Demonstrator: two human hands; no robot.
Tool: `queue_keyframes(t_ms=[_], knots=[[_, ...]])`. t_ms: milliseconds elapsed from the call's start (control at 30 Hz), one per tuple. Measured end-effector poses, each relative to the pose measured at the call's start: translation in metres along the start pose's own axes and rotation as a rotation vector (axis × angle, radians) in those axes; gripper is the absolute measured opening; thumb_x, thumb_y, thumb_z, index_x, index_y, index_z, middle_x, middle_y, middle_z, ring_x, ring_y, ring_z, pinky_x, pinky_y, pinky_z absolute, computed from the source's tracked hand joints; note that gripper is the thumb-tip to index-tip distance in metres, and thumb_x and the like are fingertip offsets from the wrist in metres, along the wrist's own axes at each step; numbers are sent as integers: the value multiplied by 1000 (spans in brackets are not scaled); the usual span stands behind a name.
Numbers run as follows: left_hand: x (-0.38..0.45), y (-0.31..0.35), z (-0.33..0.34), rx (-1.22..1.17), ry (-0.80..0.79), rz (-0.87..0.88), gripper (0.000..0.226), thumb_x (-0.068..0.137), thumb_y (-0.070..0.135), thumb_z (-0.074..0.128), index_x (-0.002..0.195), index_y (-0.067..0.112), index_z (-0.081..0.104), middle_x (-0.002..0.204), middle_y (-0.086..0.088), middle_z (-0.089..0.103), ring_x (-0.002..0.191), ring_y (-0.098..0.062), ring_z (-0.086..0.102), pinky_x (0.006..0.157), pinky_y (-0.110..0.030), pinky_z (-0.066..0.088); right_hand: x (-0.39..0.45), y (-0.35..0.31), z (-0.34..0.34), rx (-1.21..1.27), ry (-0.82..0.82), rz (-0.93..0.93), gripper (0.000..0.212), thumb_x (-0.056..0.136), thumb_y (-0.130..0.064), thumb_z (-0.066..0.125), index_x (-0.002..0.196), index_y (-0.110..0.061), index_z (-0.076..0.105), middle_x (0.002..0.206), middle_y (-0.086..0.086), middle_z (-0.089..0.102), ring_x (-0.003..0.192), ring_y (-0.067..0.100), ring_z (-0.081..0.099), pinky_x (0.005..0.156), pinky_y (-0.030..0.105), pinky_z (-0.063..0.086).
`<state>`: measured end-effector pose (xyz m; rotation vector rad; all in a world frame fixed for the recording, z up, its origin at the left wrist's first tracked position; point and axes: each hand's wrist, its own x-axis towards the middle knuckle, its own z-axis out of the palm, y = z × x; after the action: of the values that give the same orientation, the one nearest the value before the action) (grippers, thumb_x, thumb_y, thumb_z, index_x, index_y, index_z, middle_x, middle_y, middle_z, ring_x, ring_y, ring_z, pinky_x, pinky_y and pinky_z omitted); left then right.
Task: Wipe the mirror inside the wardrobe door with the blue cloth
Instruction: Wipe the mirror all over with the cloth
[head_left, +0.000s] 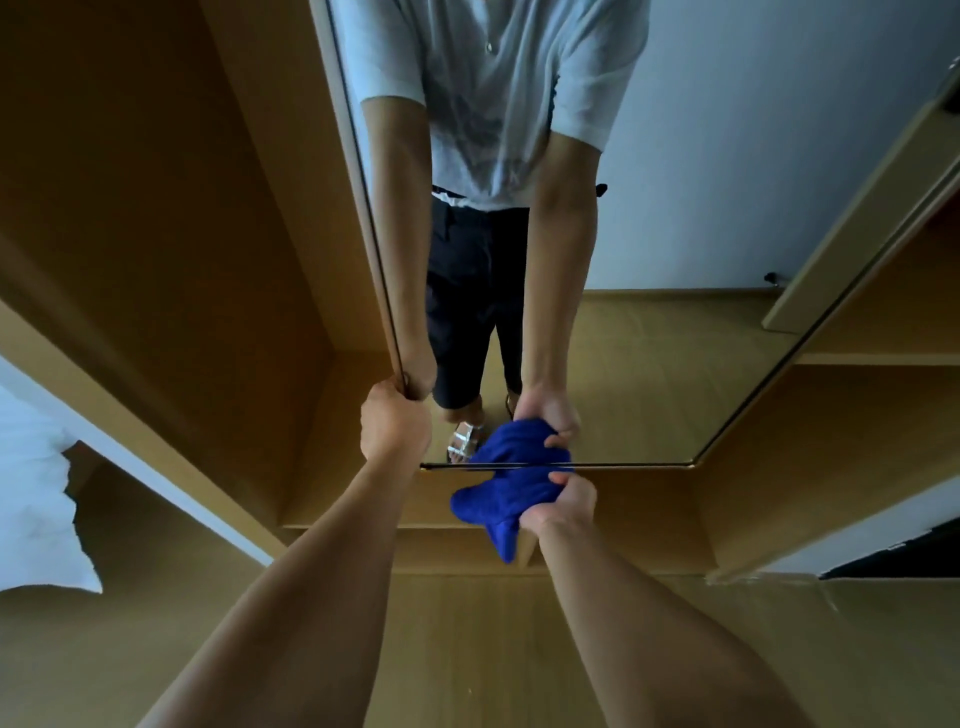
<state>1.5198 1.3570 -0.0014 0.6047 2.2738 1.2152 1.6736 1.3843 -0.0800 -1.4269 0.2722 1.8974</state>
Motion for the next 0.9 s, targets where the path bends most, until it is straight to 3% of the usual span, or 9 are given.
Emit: queue_keyframes(t_ms=[67, 267, 400, 700, 833, 900], knots=[[0, 0, 1, -4, 8, -15, 48, 84, -7, 42, 126, 12, 51, 89, 3, 51, 94, -25, 53, 79, -35, 44, 0, -4, -6, 18, 8, -16, 63, 57, -1, 48, 119, -13, 51, 118, 12, 54, 109, 33, 54, 103, 45, 38], [-10, -3, -4, 24, 35, -42, 45, 83, -7, 41, 124, 10, 52, 92, -2, 54, 86, -22, 50, 81, -36, 48, -3, 5, -25, 8, -77, -14, 59, 65, -2, 44, 122, -16, 50, 125, 23, 52, 113, 46, 50, 103, 62, 32], [-20, -7, -10, 42, 33, -46, 43, 82, -7, 41, 121, 7, 53, 92, -4, 53, 87, -26, 52, 86, -43, 51, -7, 10, -35, 32, -58, 12, 61, 68, -2, 43, 127, -17, 47, 129, 21, 50, 119, 45, 47, 106, 60, 28], [-38, -13, -14, 1, 73, -60, 42, 85, -7, 43, 124, 6, 51, 94, -4, 53, 91, -24, 52, 75, -34, 44, -26, -10, -46, 164, 89, 61, 55, 77, -9, 44, 131, -20, 42, 137, 15, 45, 125, 37, 43, 108, 48, 31], [-38, -13, -14, 1, 75, -81, 44, 85, -8, 42, 127, 5, 50, 107, -12, 59, 98, -29, 55, 82, -39, 49, -22, -42, -73, 328, 70, -16, 48, 84, -15, 42, 131, -23, 42, 136, 14, 44, 126, 37, 41, 109, 51, 28], [-38, -12, -13, 8, 81, -86, 45, 86, -8, 42, 128, 5, 49, 113, -15, 60, 104, -32, 56, 86, -42, 50, -23, -60, -88, 326, 73, -90, 44, 80, -11, 44, 122, -23, 45, 133, 13, 45, 124, 37, 42, 106, 52, 30]])
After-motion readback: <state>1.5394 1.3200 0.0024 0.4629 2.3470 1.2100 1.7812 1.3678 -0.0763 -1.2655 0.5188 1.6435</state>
